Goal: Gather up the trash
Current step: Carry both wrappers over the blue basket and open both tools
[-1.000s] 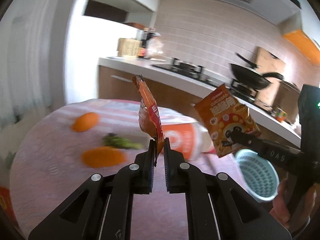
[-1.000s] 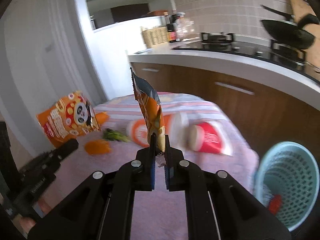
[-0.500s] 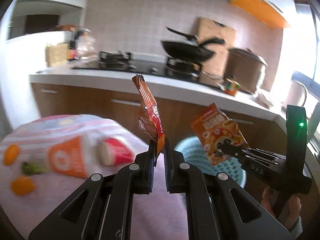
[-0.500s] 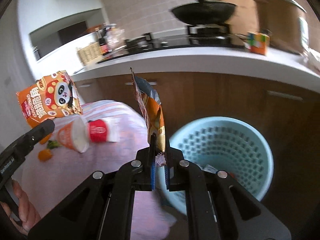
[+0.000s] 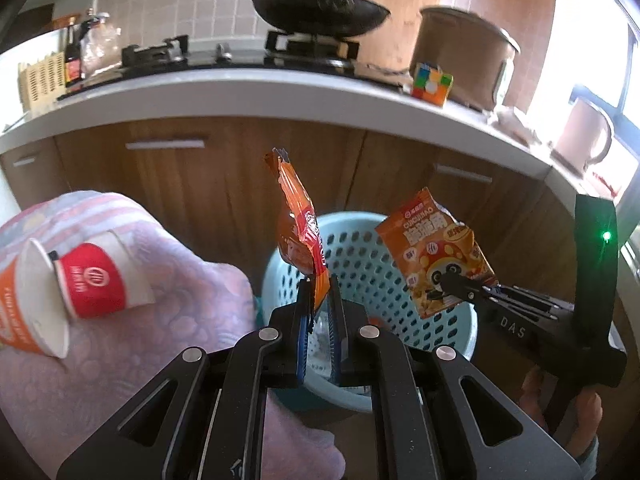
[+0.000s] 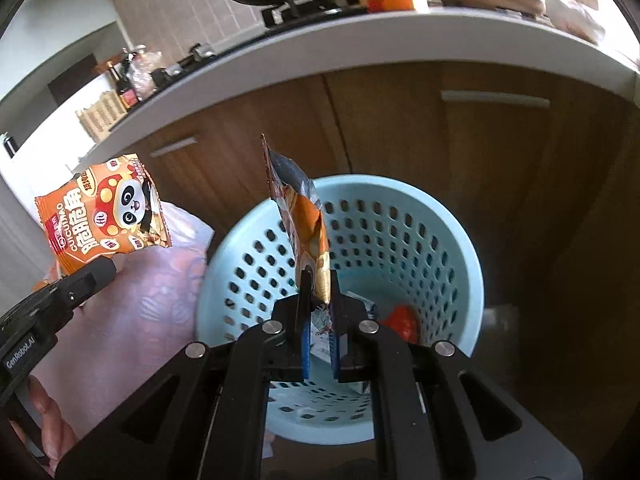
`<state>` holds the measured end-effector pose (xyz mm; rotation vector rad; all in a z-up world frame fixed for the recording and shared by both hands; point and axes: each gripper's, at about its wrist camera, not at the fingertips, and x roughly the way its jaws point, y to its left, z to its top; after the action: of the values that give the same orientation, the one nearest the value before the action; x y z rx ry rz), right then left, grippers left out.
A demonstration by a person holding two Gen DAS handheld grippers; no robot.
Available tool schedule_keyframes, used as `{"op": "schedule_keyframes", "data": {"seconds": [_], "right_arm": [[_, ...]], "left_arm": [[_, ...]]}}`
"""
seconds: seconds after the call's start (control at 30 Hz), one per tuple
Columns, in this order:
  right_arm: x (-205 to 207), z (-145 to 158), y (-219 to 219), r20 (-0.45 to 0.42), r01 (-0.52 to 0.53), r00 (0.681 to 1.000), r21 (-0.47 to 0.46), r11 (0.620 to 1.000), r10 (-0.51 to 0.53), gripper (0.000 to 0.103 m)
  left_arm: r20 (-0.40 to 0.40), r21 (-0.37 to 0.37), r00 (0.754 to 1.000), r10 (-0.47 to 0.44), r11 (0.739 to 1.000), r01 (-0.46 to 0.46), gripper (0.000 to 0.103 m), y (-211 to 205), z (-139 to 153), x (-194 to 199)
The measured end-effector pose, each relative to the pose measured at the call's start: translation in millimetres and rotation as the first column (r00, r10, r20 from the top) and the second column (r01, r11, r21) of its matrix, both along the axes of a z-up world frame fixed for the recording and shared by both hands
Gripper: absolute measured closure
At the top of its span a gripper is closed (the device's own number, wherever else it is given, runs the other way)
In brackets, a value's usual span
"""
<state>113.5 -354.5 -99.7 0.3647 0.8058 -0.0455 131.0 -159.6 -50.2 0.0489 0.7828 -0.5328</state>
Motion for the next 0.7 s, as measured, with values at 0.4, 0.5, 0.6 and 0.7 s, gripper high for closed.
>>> {"op": "schedule_keyframes", "data": {"seconds": [0.4, 0.5, 0.6, 0.7], "right_arm": [[10.4, -22.3, -12.3, -0.060, -0.002, 0.998, 0.033, 0.999, 0.004, 0.097], [10.5, -21.9, -10.6, -0.060, -0.012, 0.998, 0.043, 0.999, 0.015, 0.095], [11.7, -18.4, -8.1, -0.054, -0.029, 0.998, 0.043, 0.999, 0.031, 0.082], [9.2, -9.5, 0.0, -0.029, -0.035, 0.999, 0.030, 0.999, 0.036, 0.058]], "left_arm": [[-0.053, 0.040, 0.999, -0.008, 0.999, 0.010, 0.080, -21.9, -23.3, 9.6], [-0.048, 0.023, 0.999, 0.008, 1.000, -0.007, 0.054, -16.1, -20.4, 7.9], [-0.037, 0.014, 0.999, 0.013, 1.000, -0.013, 0.052, -9.1, -14.3, 2.8], [-0.024, -0.012, 0.999, 0.031, 0.999, -0.031, 0.045, 5.0, -6.4, -3.3]]}}
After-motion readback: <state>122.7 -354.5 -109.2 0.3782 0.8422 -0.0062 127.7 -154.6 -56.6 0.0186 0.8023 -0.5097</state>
